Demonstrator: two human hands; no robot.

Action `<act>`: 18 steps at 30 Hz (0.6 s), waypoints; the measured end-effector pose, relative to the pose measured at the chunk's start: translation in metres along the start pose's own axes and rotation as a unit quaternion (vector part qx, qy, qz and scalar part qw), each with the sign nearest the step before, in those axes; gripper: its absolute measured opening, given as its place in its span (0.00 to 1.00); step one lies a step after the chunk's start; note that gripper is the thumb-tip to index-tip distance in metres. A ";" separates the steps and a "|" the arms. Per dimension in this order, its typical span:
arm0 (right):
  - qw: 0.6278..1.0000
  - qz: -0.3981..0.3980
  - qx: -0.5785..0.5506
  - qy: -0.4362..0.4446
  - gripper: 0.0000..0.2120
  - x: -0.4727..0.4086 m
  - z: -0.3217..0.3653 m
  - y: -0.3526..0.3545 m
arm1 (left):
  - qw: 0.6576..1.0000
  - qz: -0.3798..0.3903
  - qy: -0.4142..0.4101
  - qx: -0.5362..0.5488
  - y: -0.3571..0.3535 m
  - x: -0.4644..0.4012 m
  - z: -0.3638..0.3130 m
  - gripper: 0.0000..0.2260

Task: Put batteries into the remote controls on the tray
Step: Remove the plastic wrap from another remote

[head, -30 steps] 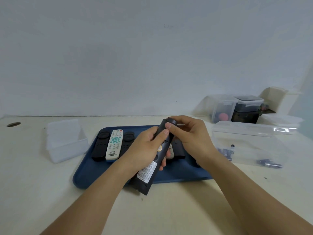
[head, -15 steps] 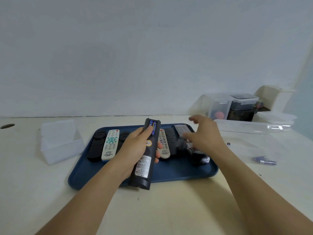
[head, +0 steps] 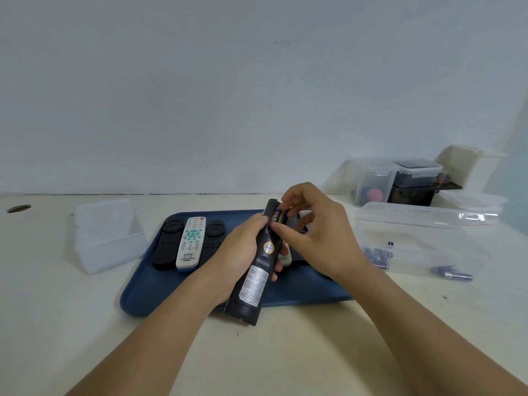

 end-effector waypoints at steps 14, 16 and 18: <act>0.996 -0.031 -0.050 -0.071 0.06 -0.001 -0.006 -0.006 | 0.980 0.011 -0.127 -0.155 -0.008 0.003 0.008 0.09; 0.995 -0.028 -0.055 -0.078 0.06 -0.002 -0.007 -0.006 | 0.979 0.009 -0.129 -0.156 -0.008 0.002 0.007 0.08; 0.994 -0.032 -0.063 -0.084 0.06 -0.002 -0.008 -0.006 | 0.980 0.008 -0.125 -0.154 -0.008 0.002 0.007 0.08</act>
Point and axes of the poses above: each hand's wrist, its own x-axis away from the middle knuckle, its own y-axis out of the back of the hand, z = x × y, the point moved 2 cm from there along -x, towards the middle knuckle, and after that the axes turned 3 degrees about -z, right-handed, at the moved point
